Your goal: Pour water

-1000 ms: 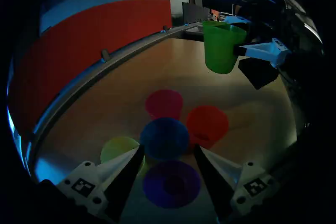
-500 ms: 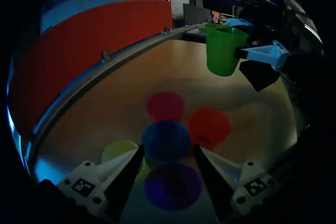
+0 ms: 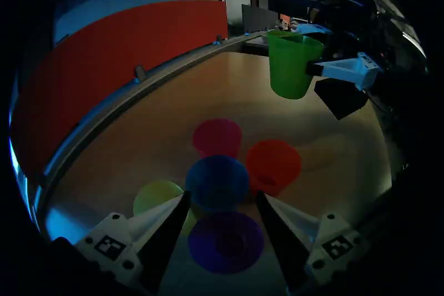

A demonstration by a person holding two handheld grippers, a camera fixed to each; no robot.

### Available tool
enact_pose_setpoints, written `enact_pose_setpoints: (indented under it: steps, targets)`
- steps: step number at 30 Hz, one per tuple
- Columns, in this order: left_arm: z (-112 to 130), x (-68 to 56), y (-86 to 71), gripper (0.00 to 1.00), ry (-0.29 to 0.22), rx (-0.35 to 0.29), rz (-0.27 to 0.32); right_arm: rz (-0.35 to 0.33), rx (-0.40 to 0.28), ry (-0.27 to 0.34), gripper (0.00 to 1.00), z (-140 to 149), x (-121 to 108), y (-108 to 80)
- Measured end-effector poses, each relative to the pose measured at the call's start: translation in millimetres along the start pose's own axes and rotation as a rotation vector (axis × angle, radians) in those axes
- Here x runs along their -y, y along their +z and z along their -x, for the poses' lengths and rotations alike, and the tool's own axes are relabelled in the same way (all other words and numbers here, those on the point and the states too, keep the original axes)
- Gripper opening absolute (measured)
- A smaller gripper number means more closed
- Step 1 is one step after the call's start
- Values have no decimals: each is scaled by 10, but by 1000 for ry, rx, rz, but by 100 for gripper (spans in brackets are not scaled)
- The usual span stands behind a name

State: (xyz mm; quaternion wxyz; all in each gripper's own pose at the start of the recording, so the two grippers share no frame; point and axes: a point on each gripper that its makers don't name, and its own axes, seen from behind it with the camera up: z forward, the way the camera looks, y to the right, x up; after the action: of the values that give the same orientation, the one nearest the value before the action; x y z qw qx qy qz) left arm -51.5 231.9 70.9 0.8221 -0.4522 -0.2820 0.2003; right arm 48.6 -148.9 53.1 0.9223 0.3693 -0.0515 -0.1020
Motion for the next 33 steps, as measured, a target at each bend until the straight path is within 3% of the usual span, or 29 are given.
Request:
enact_pose_setpoints:
  steps: [18, 33]
  targets:
    - [38, -67, -30, 86, -1, 7, 12, -2, 0, -5, 91, -12, 7, 17]
    - [24, 4, 46, 87, -10, 6, -7, 0, 2, -5, 91, -4, -12, -1]
